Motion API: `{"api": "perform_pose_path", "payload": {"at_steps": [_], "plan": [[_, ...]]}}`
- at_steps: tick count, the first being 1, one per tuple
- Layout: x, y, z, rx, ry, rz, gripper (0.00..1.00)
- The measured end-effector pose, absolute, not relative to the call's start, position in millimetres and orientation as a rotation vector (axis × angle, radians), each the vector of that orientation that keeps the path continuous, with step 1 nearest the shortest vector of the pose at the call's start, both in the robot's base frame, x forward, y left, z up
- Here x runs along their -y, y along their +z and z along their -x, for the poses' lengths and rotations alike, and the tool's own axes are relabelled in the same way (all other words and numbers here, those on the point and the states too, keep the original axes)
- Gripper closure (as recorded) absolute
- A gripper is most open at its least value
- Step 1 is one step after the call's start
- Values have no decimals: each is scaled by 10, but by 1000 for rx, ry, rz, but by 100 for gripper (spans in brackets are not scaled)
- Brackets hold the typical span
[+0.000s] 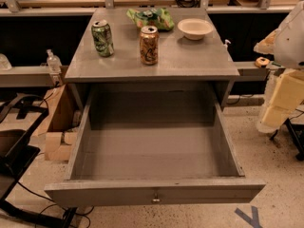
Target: Place orange can into top drawer
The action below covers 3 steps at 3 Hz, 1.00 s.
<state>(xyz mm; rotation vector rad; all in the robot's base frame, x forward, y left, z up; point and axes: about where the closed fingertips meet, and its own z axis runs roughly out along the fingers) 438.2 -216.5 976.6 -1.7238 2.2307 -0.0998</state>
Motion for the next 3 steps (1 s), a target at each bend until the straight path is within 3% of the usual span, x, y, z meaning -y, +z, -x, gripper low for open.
{"api": "perform_pose_path", "payload": {"at_steps": [2,3], "plan": [[2114,9745,-4505,-2193,-96,1686,0],[1977,9732,-5026,-2050,-61,1602,0]]}}
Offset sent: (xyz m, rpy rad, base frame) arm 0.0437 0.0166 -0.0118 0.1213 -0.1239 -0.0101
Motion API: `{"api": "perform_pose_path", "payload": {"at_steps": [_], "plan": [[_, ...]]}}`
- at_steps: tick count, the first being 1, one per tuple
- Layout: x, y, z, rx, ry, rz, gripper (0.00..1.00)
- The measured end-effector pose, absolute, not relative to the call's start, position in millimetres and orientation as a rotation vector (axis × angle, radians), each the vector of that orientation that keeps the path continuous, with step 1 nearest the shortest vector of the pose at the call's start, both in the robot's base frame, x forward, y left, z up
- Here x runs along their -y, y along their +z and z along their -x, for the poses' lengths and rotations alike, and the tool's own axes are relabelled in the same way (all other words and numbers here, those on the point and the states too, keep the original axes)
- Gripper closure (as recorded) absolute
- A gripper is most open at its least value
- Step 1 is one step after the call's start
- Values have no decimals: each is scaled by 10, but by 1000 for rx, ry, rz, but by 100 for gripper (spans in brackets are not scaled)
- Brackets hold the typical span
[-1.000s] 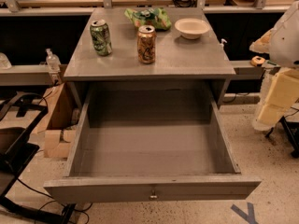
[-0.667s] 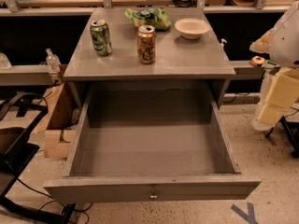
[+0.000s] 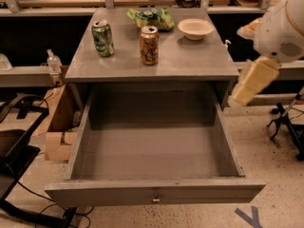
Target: Place orange can into top drawer
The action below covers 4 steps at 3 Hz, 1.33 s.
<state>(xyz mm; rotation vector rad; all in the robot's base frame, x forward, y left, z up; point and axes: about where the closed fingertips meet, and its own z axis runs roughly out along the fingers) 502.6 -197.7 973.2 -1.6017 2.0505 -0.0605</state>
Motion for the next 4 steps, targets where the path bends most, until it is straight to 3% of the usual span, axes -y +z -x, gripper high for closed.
{"api": "perform_pose_path", "payload": {"at_steps": [2,4], "plan": [[1673,9995,-6432,-1791,160,1193,0],[1671,10076,-6617,-1754,153,1123,0]]}}
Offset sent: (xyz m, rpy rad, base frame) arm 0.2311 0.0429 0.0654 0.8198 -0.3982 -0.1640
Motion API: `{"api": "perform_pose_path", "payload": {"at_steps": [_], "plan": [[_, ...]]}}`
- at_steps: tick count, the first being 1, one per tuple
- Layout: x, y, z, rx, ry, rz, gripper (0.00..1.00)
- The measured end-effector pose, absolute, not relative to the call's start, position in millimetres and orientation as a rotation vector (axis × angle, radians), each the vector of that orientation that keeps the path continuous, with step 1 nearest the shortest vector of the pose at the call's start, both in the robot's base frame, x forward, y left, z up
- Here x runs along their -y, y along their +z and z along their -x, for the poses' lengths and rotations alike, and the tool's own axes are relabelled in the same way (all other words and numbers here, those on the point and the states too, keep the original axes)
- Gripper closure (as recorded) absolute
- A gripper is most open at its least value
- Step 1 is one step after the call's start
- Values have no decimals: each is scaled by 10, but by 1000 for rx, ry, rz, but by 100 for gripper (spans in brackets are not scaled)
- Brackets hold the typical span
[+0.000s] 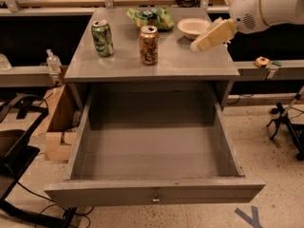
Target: Place orange can into top drawer
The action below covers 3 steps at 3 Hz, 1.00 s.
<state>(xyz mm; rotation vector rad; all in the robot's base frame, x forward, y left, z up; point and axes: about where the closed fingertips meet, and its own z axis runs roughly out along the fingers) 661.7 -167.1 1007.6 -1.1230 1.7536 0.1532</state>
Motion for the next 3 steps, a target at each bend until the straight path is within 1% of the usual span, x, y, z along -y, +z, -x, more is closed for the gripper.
{"api": "perform_pose_path", "payload": {"at_steps": [1,2,3], "plan": [[1569,9990,-6696,-1727,196,1076,0],[1224,9717,-7068,-1644,341,932,0],[1104,9550,-7267,-1635,393,877,0]]}}
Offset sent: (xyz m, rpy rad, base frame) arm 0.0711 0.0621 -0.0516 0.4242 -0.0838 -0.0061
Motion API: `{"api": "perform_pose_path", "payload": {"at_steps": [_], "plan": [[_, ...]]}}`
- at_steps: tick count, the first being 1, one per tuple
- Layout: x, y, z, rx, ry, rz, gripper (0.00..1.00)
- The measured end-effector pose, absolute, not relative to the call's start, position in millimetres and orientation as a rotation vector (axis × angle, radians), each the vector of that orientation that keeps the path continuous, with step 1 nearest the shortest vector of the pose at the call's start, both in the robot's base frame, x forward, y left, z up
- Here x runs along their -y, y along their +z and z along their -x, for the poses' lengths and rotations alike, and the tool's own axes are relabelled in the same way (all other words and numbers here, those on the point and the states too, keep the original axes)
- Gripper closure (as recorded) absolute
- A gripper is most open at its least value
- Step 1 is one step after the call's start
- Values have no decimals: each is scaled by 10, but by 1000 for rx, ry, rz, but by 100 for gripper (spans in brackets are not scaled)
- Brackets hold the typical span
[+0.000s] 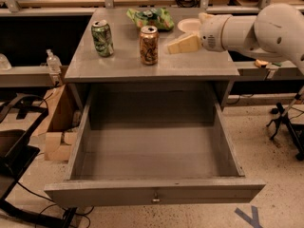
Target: Place orange can into top drawer
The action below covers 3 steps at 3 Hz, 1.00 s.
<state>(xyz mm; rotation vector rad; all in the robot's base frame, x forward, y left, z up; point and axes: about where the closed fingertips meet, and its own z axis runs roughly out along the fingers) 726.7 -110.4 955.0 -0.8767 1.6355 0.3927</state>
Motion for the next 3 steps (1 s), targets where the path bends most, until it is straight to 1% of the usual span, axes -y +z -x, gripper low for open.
{"api": "perform_pose_path", "payload": {"at_steps": [2,3], "plan": [[552,9188,-7672,-1642,544,848,0],[289,9114,-7914,-1627,570,853,0]]}}
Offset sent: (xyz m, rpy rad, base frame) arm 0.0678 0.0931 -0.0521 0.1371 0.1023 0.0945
